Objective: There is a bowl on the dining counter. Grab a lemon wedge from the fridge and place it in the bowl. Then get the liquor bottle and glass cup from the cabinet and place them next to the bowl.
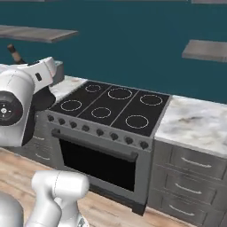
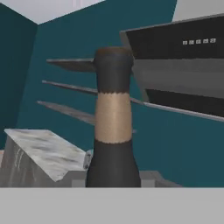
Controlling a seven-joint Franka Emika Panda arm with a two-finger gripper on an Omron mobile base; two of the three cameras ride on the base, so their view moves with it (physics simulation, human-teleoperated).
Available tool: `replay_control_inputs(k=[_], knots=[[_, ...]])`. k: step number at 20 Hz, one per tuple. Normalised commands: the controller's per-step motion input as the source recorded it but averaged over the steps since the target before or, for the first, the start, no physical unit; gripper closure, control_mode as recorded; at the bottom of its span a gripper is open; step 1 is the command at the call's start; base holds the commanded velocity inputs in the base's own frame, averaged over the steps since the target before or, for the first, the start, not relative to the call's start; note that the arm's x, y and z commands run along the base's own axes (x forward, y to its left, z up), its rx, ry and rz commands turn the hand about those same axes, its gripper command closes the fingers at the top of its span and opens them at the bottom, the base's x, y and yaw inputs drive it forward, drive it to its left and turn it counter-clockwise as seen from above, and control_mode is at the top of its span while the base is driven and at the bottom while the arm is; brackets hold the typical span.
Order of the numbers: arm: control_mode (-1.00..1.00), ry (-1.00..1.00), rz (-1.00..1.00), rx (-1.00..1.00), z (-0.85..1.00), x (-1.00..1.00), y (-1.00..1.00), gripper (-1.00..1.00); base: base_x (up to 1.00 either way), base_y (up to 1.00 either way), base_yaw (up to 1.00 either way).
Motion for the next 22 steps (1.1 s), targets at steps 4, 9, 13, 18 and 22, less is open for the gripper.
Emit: replay_control_inputs(k=[4, 9, 13, 18, 22], knots=[[1.0, 0.0, 0.0, 0.0, 0.0, 0.0, 0.0, 1.0, 0.0, 0.25, 0.74], [1.0, 0.0, 0.0, 0.0, 0.0, 0.0, 0.0, 1.0, 0.02, 0.17, 0.74], [1.0, 0.0, 0.0, 0.0, 0.0, 0.0, 0.0, 1.0, 0.44, 0.09, 0.64], [1.0, 0.0, 0.0, 0.0, 0.0, 0.0, 0.0, 1.0, 0.77, 0.18, 0.51], [1.0, 0.0, 0.0, 0.0, 0.0, 0.0, 0.0, 1.0, 0.97, 0.23, 0.42]])
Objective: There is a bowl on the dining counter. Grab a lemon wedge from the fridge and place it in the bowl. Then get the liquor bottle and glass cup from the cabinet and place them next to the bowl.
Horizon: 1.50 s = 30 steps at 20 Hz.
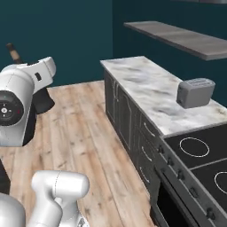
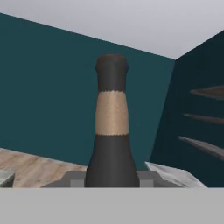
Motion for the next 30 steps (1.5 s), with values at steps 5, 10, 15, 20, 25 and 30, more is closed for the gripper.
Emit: replay_control_inputs(k=[5, 10, 15, 20, 25, 30], knots=[[1.0, 0.0, 0.0, 0.0, 0.0, 0.0, 0.0, 1.0, 1.0, 0.25, 0.35], [1.0, 0.0, 0.0, 0.0, 0.0, 0.0, 0.0, 1.0, 1.0, 0.25, 0.34], [1.0, 0.0, 0.0, 0.0, 0.0, 0.0, 0.0, 1.0, 1.0, 0.17, 0.35], [1.0, 0.0, 0.0, 0.0, 0.0, 0.0, 0.0, 1.0, 0.99, 0.03, 0.47], [1.0, 0.0, 0.0, 0.0, 0.0, 0.0, 0.0, 1.0, 0.91, -0.04, 0.65], [1.0, 0.0, 0.0, 0.0, 0.0, 0.0, 0.0, 1.0, 0.83, -0.11, 0.69]])
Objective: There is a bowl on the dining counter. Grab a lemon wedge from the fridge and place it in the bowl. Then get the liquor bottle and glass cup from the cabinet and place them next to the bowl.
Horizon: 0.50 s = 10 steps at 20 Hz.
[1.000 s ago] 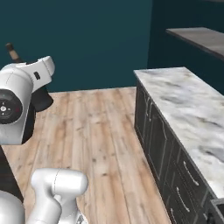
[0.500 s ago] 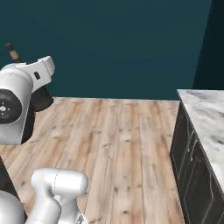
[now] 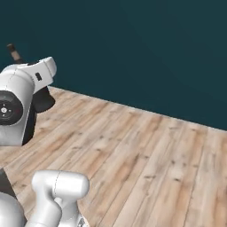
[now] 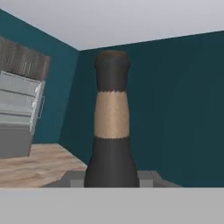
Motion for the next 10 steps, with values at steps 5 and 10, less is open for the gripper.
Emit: replay_control_inputs(k=[5, 10], knots=[[1.0, 0.0, 0.0, 0.0, 0.0, 0.0, 0.0, 1.0, 0.79, -0.11, 0.69], [1.0, 0.0, 0.0, 0.0, 0.0, 0.0, 0.0, 1.0, 0.79, -0.1, 0.7]])
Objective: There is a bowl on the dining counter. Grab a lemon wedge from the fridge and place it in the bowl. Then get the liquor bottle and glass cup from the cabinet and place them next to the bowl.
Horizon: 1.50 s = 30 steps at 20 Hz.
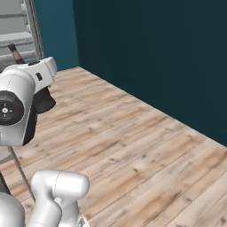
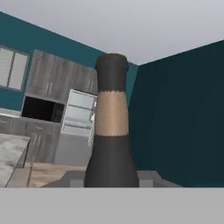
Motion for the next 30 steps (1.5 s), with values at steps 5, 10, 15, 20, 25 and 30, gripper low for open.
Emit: replay_control_inputs(k=[5, 10, 15, 20, 25, 30], knots=[[1.0, 0.0, 0.0, 0.0, 0.0, 0.0, 0.0, 1.0, 0.78, -0.1, 0.7], [1.0, 0.0, 0.0, 0.0, 0.0, 0.0, 0.0, 1.0, 0.8, -0.1, 0.69], [1.0, 0.0, 0.0, 0.0, 0.0, 0.0, 0.0, 1.0, 0.72, -0.17, 0.66], [1.0, 0.0, 0.0, 0.0, 0.0, 0.0, 0.0, 1.0, 0.49, -0.33, 0.58], [1.0, 0.0, 0.0, 0.0, 0.0, 0.0, 0.0, 1.0, 0.51, -0.35, 0.58], [1.0, 0.0, 0.0, 0.0, 0.0, 0.0, 0.0, 1.0, 0.46, -0.41, 0.57]])
